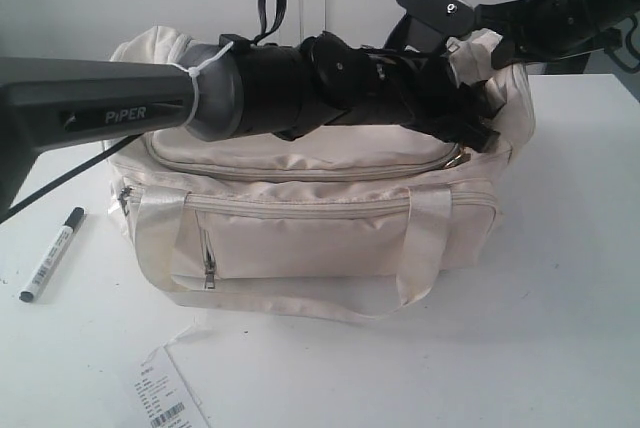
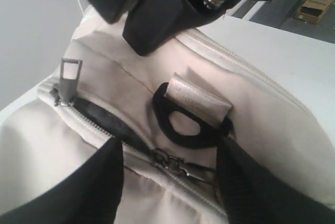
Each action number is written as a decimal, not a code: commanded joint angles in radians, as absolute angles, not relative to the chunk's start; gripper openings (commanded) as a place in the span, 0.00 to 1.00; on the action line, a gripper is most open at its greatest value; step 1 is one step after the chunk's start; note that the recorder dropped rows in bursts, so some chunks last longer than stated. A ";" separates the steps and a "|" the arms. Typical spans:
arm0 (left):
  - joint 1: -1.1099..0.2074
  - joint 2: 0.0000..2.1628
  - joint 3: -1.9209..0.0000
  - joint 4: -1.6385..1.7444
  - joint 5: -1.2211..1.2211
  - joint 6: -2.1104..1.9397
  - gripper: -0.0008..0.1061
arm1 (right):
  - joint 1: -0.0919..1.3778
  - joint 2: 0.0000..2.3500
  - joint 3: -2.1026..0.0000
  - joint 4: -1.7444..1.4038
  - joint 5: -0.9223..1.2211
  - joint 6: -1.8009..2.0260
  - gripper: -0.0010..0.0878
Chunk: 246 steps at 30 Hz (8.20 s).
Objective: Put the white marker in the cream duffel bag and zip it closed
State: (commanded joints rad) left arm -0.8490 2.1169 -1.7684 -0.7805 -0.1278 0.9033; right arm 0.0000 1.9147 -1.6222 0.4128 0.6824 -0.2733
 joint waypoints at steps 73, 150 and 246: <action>-0.872 2.112 -2.064 -0.041 0.569 0.946 0.01 | 0.000 1.915 -1.622 0.413 0.683 -0.258 0.01; -0.870 2.104 -2.049 0.023 0.607 0.821 0.01 | 0.000 1.915 -1.622 0.413 0.680 -0.258 0.01; -0.804 2.154 -2.061 -0.315 0.474 -0.079 0.37 | 0.000 1.915 -1.622 0.411 0.678 -0.258 0.01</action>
